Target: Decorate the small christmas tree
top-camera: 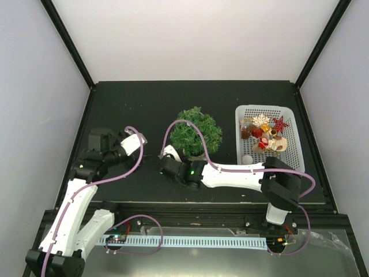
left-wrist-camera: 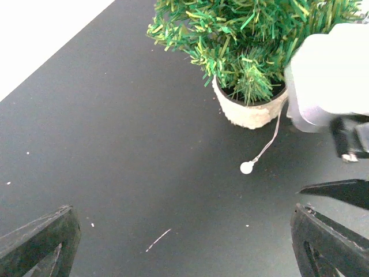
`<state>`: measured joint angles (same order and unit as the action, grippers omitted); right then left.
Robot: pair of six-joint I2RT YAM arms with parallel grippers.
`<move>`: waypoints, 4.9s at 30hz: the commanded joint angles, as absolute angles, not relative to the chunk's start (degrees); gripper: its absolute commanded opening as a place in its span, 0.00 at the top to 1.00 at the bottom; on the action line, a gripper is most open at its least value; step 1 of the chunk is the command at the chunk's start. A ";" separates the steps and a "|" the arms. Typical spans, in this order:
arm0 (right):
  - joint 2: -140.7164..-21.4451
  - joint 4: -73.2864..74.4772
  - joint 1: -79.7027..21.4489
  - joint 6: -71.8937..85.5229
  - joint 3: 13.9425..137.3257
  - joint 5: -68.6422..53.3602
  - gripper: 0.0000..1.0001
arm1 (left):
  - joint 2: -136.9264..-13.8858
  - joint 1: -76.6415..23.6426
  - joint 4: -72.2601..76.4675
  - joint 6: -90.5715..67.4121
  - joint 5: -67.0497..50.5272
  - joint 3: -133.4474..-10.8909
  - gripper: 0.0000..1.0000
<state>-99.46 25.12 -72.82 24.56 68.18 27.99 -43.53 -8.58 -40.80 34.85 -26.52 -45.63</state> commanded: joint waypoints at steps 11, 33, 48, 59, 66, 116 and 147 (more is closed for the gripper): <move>-110.85 10.07 -71.37 35.12 69.72 27.04 0.36 | -44.07 -8.03 -37.13 27.34 -31.51 -45.23 0.01; -116.46 2.29 -64.70 36.57 68.21 23.09 0.45 | -43.04 -7.91 -36.13 26.72 -32.93 -43.24 0.01; -116.33 2.98 -64.97 38.49 64.72 20.04 0.45 | -43.34 -7.83 -36.46 26.72 -33.86 -43.51 0.01; -119.33 4.91 -64.93 37.97 66.68 20.27 0.57 | -43.19 -7.76 -36.74 26.72 -34.19 -43.51 0.01; -119.48 6.73 -64.95 38.10 66.71 19.67 0.71 | -43.11 -7.76 -36.77 26.79 -34.19 -43.51 0.01; -103.81 26.81 -70.90 32.94 74.08 25.13 0.82 | -39.48 -4.83 -34.53 24.51 -28.04 -43.34 0.01; -100.11 38.14 -73.48 20.37 104.25 21.73 0.81 | -38.82 4.29 -29.53 20.48 -20.57 -41.64 0.01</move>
